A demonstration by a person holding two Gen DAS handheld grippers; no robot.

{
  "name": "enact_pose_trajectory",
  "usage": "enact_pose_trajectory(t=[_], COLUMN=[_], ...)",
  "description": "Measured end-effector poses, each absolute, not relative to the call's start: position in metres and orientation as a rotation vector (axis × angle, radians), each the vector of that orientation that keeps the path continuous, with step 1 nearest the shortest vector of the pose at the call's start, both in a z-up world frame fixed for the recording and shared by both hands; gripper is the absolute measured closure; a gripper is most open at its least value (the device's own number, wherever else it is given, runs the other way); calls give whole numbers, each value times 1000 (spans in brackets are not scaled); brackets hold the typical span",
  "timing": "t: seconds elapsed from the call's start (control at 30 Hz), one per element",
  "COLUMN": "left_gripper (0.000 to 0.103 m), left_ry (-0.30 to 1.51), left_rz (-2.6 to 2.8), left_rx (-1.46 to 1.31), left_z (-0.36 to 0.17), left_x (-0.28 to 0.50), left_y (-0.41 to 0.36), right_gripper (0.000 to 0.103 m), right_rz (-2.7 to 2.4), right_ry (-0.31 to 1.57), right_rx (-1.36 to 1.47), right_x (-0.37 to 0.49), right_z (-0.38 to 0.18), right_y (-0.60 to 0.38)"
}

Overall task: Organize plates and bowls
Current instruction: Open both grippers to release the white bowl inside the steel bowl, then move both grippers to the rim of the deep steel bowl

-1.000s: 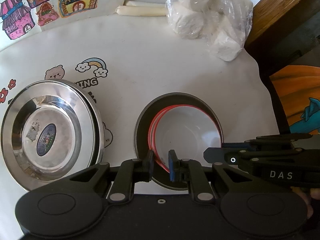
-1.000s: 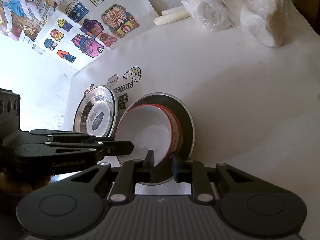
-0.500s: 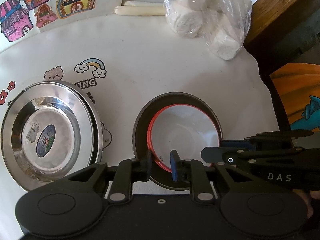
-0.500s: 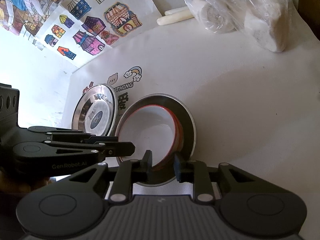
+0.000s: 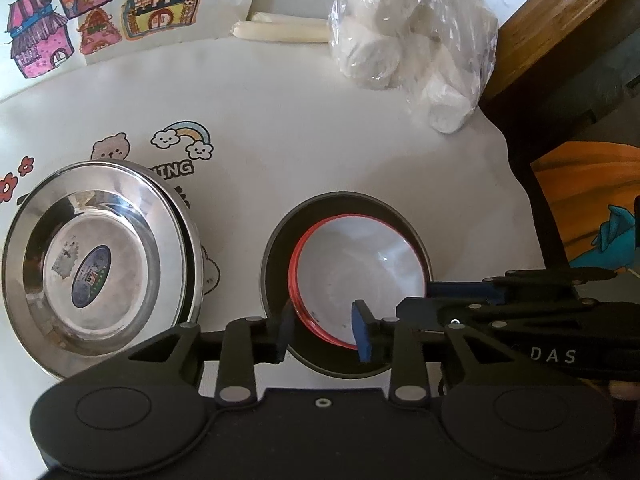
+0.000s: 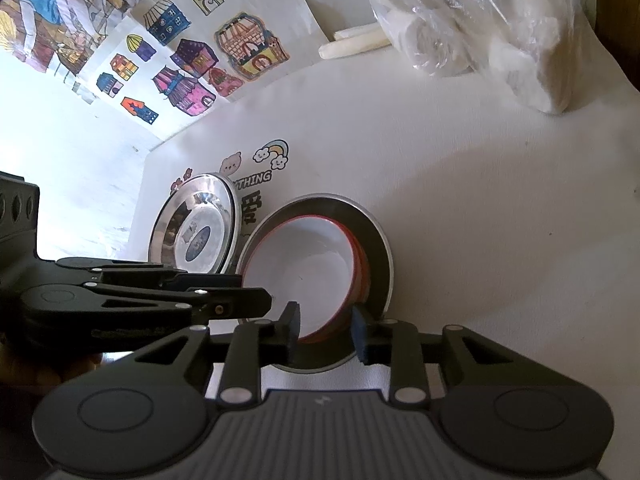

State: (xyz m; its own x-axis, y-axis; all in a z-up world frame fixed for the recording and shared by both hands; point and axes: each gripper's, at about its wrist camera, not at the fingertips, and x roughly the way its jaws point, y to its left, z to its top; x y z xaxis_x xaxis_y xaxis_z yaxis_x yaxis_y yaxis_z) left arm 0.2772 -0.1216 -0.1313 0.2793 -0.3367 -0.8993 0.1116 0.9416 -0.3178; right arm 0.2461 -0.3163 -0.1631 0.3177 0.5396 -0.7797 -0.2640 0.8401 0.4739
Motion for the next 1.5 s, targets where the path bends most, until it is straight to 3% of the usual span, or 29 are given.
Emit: enact_pose_trajectory(t=[0.13,0.27,0.33,0.5,0.7,0.8,1.0,1.5], left_gripper=[60,42,40,35,18,17,1,1], left_ry=[1243,1211,1202,1199,1199,1207,1234,1149], left_rz=[-294,-289,-279,-239,-196,-175,-148,54], left_rx=[-219,-244,-256,-277,-298,-310,-342,-414], left_z=[-128,-122,-120,-115,-115,-116,-121,-133], left_x=[274,269,267,262,256,254,245,224], left_y=[-118,-112,-109,-101,-92,-90,-86,-80], right_gripper=[70,63,59,43,18,13,1,0], right_rz=[536,537,533,510,478,467,449,429], right_ry=[1119,1095,1088,1072,1054,1052,1056,1032], right_rx=[277,273,273,278,286,289,261,78], right_x=[243,240,239,236,236,237,240,242], right_z=[-161,-155,-154,-150,-146,-146,-146,-147], right_y=[-318,-322,-324,-333,-346,-352,-360,-370])
